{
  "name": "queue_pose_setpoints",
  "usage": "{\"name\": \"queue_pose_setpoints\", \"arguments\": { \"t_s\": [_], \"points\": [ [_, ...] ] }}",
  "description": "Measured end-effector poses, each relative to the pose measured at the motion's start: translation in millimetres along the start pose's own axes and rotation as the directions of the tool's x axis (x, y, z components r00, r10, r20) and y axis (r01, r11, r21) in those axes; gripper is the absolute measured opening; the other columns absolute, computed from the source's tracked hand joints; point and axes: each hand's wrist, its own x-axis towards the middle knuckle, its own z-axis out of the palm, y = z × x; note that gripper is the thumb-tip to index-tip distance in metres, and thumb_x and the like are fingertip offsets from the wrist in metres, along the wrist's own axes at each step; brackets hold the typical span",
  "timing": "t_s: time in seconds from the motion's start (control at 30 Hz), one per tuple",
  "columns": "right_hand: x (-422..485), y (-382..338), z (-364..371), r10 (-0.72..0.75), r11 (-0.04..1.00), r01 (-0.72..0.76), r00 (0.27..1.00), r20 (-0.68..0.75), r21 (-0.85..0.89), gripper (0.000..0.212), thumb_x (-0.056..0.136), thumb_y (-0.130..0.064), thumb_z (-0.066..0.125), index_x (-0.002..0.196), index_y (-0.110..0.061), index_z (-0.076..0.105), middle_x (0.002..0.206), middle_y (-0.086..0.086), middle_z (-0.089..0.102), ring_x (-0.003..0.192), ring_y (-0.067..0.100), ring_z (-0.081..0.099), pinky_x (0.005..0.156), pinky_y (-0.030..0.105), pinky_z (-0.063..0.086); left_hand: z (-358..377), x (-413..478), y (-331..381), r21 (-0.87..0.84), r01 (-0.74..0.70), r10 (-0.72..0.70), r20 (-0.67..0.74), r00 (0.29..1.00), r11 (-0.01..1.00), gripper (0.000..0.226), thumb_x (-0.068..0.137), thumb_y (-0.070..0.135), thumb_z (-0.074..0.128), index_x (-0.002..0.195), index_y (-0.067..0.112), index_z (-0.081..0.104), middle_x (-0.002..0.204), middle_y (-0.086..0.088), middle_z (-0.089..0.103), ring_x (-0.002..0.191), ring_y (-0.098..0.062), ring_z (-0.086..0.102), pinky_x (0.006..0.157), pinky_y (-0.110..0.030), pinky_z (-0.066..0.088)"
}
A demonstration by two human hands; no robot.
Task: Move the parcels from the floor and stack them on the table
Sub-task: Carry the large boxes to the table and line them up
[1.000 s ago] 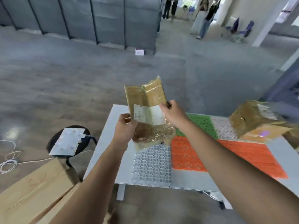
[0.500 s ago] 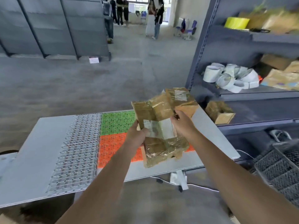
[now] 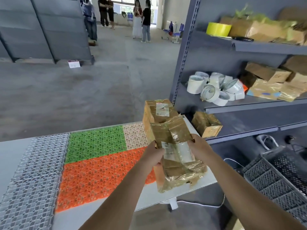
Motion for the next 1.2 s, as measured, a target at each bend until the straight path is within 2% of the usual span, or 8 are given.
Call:
{"name": "queue_pose_setpoints", "arguments": {
  "t_s": [0.07,0.2,0.4,0.57,0.73,0.93,1.1,1.2],
  "points": [
    [18,7,-6,0.014,0.999,-0.014,1.000,-0.001,-0.030,0.024,0.100,-0.024,0.038,0.120,-0.018,0.049,0.075,0.002,0.052,0.060,0.016,0.047,0.050,0.028,0.032,10,15,4,0.021,-0.005,0.005,0.018,1.000,1.000,0.021,0.088,0.011,0.051,0.105,0.022,0.055,0.087,-0.001,0.062,0.077,-0.018,0.062,0.068,-0.033,0.056],
    [49,22,-7,0.038,0.999,-0.036,0.999,0.039,-0.041,0.016,0.099,-0.023,0.040,0.110,-0.017,0.049,0.072,0.002,0.051,0.058,0.016,0.046,0.049,0.027,0.032,23,38,6,0.090,0.014,-0.014,0.002,1.000,0.996,0.019,0.087,0.015,0.049,0.103,0.024,0.055,0.101,-0.010,0.065,0.088,-0.025,0.064,0.083,-0.045,0.055],
    [95,41,-6,0.016,0.994,-0.001,0.990,0.142,-0.109,0.032,0.097,-0.040,0.044,0.093,-0.010,0.054,0.071,0.002,0.054,0.061,0.018,0.052,0.052,0.027,0.035,42,63,1,0.145,0.069,-0.054,-0.104,0.993,0.987,0.023,0.086,0.008,0.043,0.102,0.020,0.053,0.084,-0.005,0.055,0.069,-0.019,0.051,0.062,-0.032,0.043],
    [113,55,-10,-0.041,0.983,0.078,0.975,0.218,-0.165,0.034,0.097,-0.043,0.045,0.105,-0.011,0.055,0.086,0.003,0.060,0.071,0.016,0.057,0.055,0.027,0.039,58,75,-4,0.198,0.103,-0.052,-0.249,0.967,0.975,0.025,0.081,0.004,0.042,0.093,0.020,0.057,0.075,-0.003,0.058,0.061,-0.017,0.052,0.056,-0.029,0.040],
    [122,54,-18,-0.063,0.971,0.128,0.952,0.298,-0.203,0.027,0.096,-0.035,0.048,0.098,-0.009,0.057,0.077,0.002,0.055,0.065,0.015,0.052,0.053,0.025,0.037,67,79,-15,0.176,0.118,-0.049,-0.352,0.935,0.977,0.025,0.091,0.017,0.046,0.114,0.021,0.055,0.078,-0.002,0.059,0.057,-0.016,0.049,0.049,-0.025,0.034],
    [131,49,-22,-0.088,0.957,0.172,0.939,0.332,-0.235,0.018,0.093,-0.018,0.045,0.077,-0.011,0.050,0.073,0.004,0.050,0.064,0.017,0.049,0.053,0.026,0.035,69,85,-15,0.186,0.125,-0.050,-0.364,0.930,0.975,0.027,0.093,0.027,0.051,0.117,0.016,0.056,0.080,-0.002,0.062,0.059,-0.016,0.052,0.050,-0.024,0.035],
    [132,53,-15,-0.092,0.945,0.199,0.923,0.373,-0.259,0.026,0.096,-0.020,0.042,0.075,-0.007,0.050,0.068,0.005,0.050,0.065,0.021,0.054,0.059,0.029,0.042,67,87,-19,0.226,0.122,-0.022,-0.402,0.915,0.967,0.032,0.096,0.027,0.044,0.126,0.019,0.054,0.079,0.000,0.060,0.056,-0.013,0.049,0.045,-0.021,0.032],
    [131,56,-8,-0.137,0.930,0.230,0.940,0.311,-0.287,0.025,0.099,-0.021,0.039,0.088,-0.005,0.054,0.075,0.004,0.053,0.069,0.019,0.053,0.053,0.026,0.037,65,85,-20,0.165,0.097,-0.026,-0.387,0.922,0.982,0.038,0.098,0.036,0.044,0.132,0.021,0.050,0.069,0.003,0.054,0.050,-0.012,0.044,0.042,-0.020,0.029]
  ]
}}
